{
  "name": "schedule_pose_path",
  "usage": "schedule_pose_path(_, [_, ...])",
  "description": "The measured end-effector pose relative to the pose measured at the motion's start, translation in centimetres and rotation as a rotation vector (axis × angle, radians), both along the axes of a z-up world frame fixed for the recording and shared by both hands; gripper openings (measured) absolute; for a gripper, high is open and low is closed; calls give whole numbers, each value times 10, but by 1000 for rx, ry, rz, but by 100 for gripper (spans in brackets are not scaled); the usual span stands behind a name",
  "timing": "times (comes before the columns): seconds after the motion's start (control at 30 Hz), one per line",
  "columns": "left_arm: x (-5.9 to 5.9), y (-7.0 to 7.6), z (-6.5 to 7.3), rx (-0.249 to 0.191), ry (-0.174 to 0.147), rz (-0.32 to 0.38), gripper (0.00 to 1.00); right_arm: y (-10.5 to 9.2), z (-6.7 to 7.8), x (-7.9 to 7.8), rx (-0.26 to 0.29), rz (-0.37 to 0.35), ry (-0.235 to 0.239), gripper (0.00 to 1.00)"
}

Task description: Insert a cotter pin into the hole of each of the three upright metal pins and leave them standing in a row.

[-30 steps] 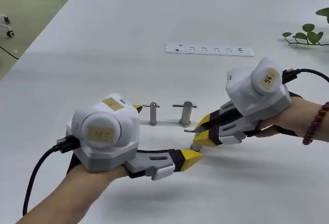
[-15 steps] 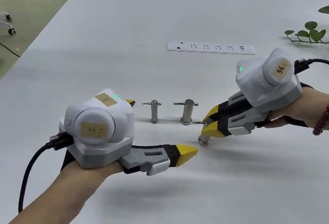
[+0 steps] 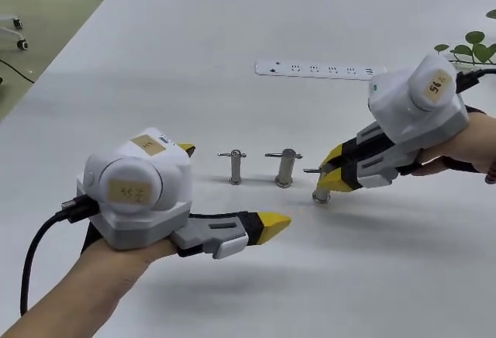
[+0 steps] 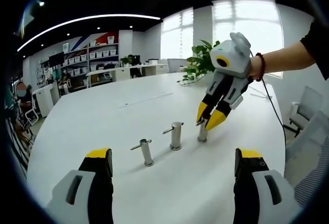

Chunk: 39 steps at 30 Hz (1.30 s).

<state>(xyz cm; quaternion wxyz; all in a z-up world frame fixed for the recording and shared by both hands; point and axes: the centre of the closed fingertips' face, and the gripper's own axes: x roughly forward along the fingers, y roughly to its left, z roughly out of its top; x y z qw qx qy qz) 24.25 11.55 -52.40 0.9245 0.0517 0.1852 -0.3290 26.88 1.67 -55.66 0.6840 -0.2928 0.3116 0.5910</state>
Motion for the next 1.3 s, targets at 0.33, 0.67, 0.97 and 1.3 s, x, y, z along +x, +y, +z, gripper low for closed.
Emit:
schedule_pose_path(0.33, [2, 3, -1, 6, -3, 6, 97, -9, -2, 14, -19, -18, -2, 8])
schedule_pose_path(0.67, [3, 5, -3, 5, 4, 8, 97, -14, -9, 26, -42, -25, 0, 8])
schedule_pose_path(0.97, [4, 4, -5, 8, 5, 6, 97, -20, -14, 33, -62, -21, 1, 8])
schedule_pose_path(1.3, [4, 1, -8, 13, 11, 0, 96, -29, -15, 37, -65, -9, 22, 9])
